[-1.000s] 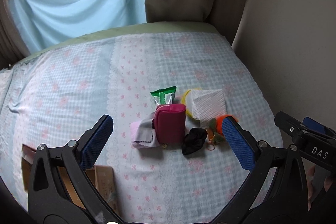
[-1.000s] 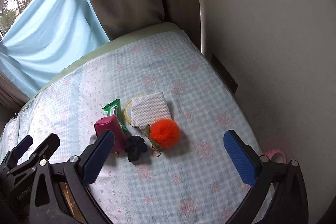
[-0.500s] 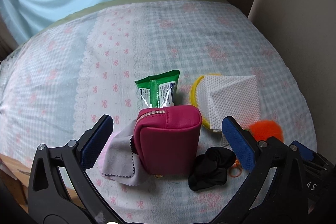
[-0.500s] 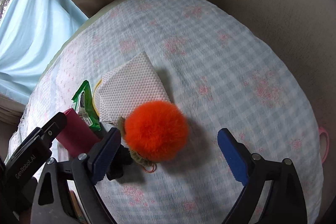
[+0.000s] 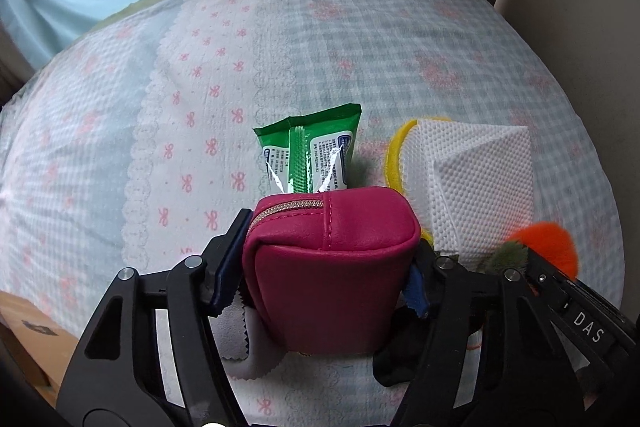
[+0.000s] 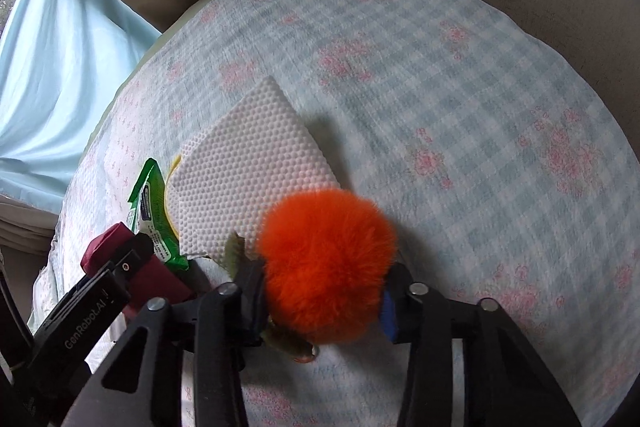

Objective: Organize soft objects
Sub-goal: 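Grasp the magenta pouch with the left tool while the right tool grasps the orange pompom, then carry the pouch and pompom over the cardboard box with both tools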

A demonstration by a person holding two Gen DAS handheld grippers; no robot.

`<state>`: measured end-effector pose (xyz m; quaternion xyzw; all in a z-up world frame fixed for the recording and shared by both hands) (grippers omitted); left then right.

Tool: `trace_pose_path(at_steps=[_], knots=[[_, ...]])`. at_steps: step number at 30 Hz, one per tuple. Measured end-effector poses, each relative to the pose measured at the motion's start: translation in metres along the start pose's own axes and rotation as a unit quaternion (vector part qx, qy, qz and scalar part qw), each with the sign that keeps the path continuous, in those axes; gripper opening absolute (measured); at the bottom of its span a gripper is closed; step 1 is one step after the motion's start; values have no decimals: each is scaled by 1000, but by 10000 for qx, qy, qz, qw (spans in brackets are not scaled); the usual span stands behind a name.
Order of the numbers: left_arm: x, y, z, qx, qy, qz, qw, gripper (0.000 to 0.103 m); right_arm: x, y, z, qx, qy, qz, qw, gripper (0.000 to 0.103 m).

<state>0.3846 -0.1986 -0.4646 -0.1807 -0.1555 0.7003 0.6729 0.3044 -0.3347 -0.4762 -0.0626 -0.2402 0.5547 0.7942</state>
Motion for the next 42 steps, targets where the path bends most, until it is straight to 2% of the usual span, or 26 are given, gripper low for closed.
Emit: trace_pose_path(at_steps=[9,23,28,34,42], knots=[[2,1,20,-148,66,66,9998,54,7,-5,5,-101,79,65,9999,34],[-4,-14,88,-615,345,147,9974,53,21,-13,63,-548,44,324,9980,32],[3,-18,134,-839,460,292,9950,53,29,-17,103,-790,80,497,9956,32],[24,-21,208,-1100,628,492,9907,53,48,-14,168,-1072,111,756,9913,32],[82,-16,308,-1392,668,736,9853,53,104,-3,251,-1192,37,1573,9803,32]])
Point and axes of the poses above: each gripper's, at about its wrist camera, not at the fingertips, and z roughly against the way its jaws point, x to its left, y to its underside, the point moved 5 cm from there along -z, roughly the way its jaws point, and after that the axes turned 9 degrees about z, right-handed, at the moved point
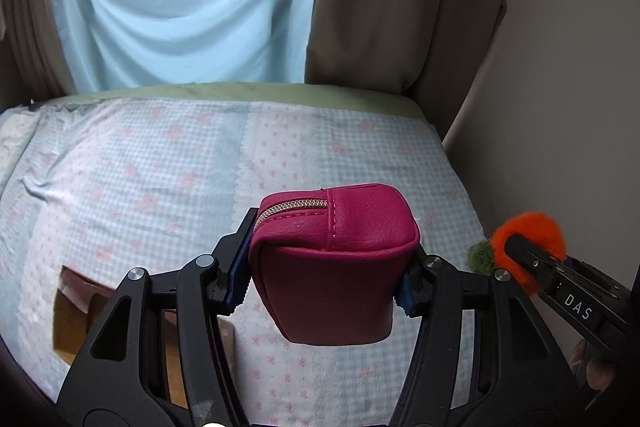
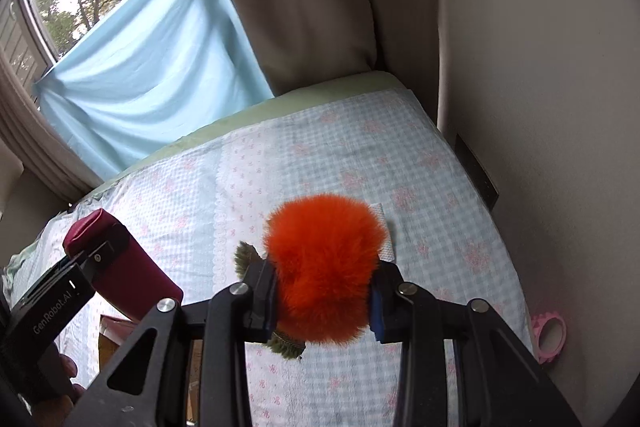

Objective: Organize soft objects
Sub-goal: 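Carry the pouch and pompom over the cardboard box with both tools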

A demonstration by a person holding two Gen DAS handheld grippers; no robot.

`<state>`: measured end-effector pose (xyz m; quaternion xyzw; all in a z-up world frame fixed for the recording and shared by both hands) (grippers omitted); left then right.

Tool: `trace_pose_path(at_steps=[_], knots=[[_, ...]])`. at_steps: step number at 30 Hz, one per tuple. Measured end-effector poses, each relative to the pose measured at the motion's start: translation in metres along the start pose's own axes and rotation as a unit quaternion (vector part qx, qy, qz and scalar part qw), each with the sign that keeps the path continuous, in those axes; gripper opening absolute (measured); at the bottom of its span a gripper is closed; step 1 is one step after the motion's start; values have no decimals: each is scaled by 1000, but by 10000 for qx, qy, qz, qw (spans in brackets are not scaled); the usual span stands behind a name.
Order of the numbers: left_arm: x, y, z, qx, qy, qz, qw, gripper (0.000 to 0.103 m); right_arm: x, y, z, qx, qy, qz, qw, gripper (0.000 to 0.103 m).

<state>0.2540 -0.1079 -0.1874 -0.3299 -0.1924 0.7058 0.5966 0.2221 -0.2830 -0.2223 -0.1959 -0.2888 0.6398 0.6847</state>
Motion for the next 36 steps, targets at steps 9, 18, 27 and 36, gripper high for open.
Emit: trace_pose_path(at_steps=[9,18,27,36], knots=[[112,-12,78,-188,-402,341,9984,53,115,0,44,-117,-610,841,9945,32],[248,8,76,413,-587,445,9964,53,240,44,20,286,-912,1258,9874,32],[345,39,17,1334,-603,408,9884,53,322,112,-48,964,-721,1532,9808,32],[372,89,-68,2667,-686,198,9611,53,351,168,-113,1866,-555,2248,9548,32]])
Point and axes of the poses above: each gripper's, at about its wrist camera, not at the fingertips, and z roughly against the way its jaws point, x to its left, y to its underside, the point moved 5 cm from there along -z, roughly the way its jaws point, and after that the axes turned 9 degrees about z, right-handed, at the moved point
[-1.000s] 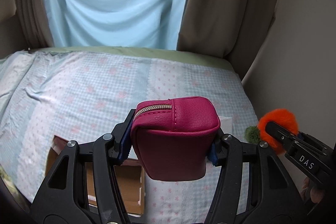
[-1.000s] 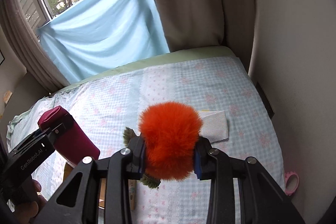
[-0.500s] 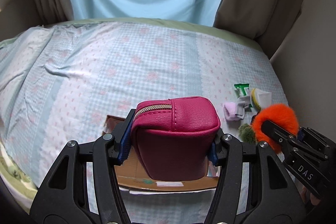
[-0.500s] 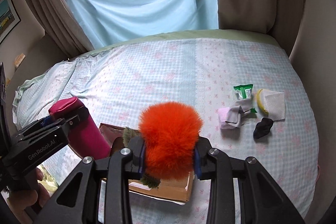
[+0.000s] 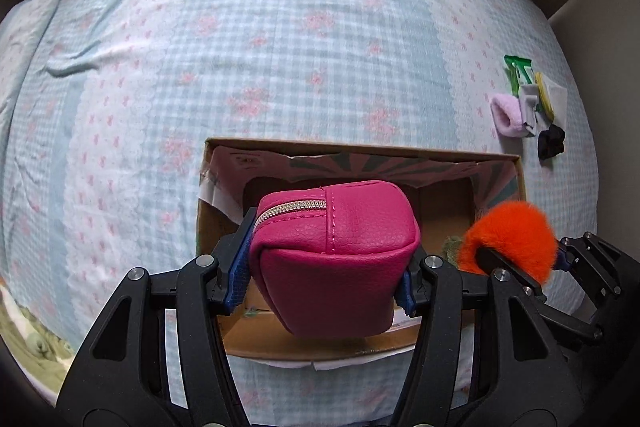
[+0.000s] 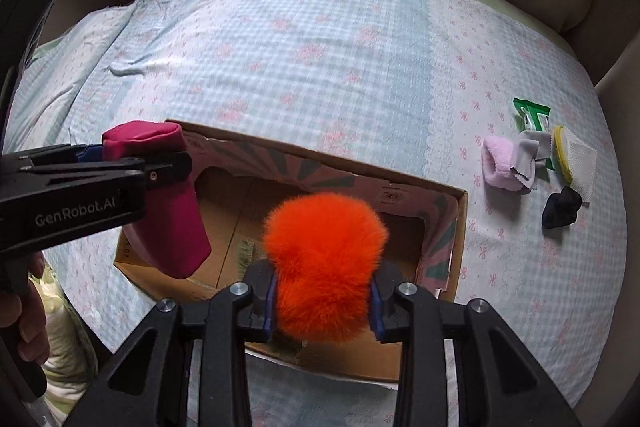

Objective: Organize soft objects
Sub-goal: 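Carry the pouch and pompom over the cardboard box with both tools, then open both tools to drop the pouch and pompom into the box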

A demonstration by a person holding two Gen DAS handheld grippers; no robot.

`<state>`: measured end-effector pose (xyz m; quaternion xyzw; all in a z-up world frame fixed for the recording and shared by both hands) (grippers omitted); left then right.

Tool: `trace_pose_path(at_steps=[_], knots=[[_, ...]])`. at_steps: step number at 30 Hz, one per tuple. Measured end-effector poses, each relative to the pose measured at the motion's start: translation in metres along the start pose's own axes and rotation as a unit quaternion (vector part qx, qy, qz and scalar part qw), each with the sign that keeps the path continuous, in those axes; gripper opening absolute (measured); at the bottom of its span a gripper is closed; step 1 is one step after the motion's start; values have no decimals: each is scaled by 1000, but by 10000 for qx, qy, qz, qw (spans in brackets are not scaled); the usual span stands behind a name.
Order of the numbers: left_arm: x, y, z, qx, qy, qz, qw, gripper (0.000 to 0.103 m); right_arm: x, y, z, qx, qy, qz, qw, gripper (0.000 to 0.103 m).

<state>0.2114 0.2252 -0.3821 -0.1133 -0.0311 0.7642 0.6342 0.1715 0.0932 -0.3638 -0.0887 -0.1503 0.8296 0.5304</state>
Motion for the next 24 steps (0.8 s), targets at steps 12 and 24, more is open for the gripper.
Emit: trace_pose_path(at_steps=[12,24], knots=[[-16,0,-88,917,-337,-389,9945,51,-1,16,-81,852,-101,865,9926,32],[-31,-14,-73,722,-213,-592,9954,103,-6,26,-91,884,-318,1303,9870,103]])
Point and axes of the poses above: each gripper's, at about its wrist camera, not at the fingertips, and z roughly against the way its jaws point, x to its left, y to its underside, the point moved 5 cm from there along -z, roughly the way its jaws point, and after that the axes turned 9 degrees about z, right-handed, at the moved point
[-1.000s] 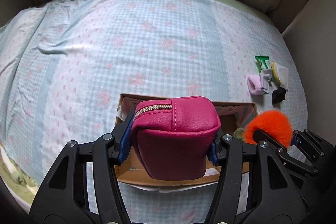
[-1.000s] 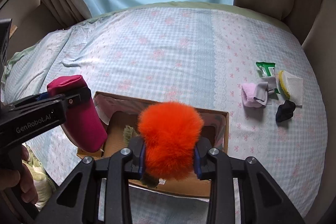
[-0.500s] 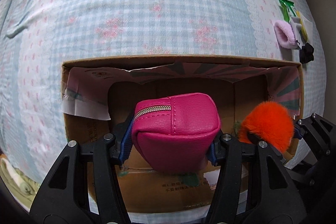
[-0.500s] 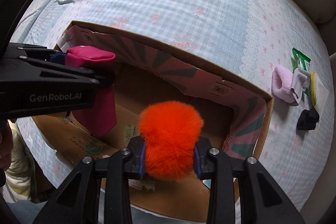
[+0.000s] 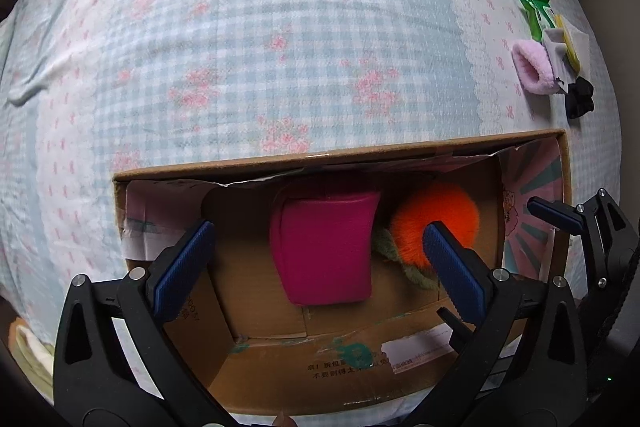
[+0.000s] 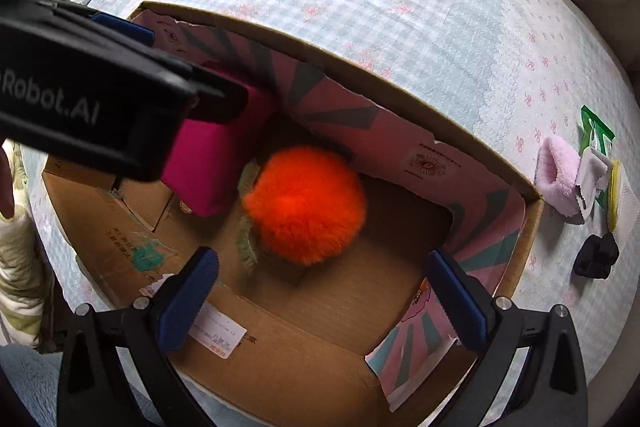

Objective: Organize soft objects
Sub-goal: 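Open both tools to drop the pouch and pompom into the box, then grasp the grey cloth with the left tool while the right tool grasps the white mesh pad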

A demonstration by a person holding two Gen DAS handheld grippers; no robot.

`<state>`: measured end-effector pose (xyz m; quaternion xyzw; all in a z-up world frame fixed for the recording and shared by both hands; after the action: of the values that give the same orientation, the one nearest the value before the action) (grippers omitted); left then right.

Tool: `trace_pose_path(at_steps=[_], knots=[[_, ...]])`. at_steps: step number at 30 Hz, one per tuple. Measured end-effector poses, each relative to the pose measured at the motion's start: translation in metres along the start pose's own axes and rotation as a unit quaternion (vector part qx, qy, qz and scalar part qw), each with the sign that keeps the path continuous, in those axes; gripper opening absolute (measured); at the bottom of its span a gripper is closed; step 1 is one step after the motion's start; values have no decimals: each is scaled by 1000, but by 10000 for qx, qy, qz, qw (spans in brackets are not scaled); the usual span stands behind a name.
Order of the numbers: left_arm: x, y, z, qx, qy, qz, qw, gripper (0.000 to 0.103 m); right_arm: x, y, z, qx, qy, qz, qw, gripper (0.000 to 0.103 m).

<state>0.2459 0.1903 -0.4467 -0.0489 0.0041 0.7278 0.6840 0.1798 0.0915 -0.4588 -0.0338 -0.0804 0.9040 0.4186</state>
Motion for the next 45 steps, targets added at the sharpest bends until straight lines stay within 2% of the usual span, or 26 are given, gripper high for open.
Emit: trace_pose_path(at_steps=[6,15,23,28,32,35,42,45], knots=[[5,9,10,-51,-16,73,10000,103,1,0,9,-98,108,-20,9999,103],[1,27,48,-400,25,-6,9992,103,14,3,44,-228,287,-101,9993,103],[3,59,116,-927,56,5,9957,103,34,17,113,-673,437,-222,9965,103],[12,80,179,-1539,108,223,9878,103,37,25,172,-1109,647,-560,9901,103],[17,93,232,-2182,75,387,9751,103,24,42,226,-1533,1003,-1136,9765,103],[16,101,264,-2551,175,489,9655,103,14,55,268,-1847,1300,-1658,9599,103],[-11,128,314,-3154,155,407,9480,103,-8,101,333,-2431,1876,-2696,9127,103],[-33,140,323,-3351,120,390,9413,103,-15,118,350,-2549,2148,-2749,9018,103]])
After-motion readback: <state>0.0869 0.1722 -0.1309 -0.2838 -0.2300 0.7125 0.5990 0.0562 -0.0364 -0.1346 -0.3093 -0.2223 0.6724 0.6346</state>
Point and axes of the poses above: each gripper's, at about its wrist camera, not at the fingertips, and z roughly against the way its jaws point, x to its left, y to its underside, the point moved 5 cm from there along -z, roughly the way its jaws point, and after that the axes turned 9 degrees about z, right-handed, at the moved point
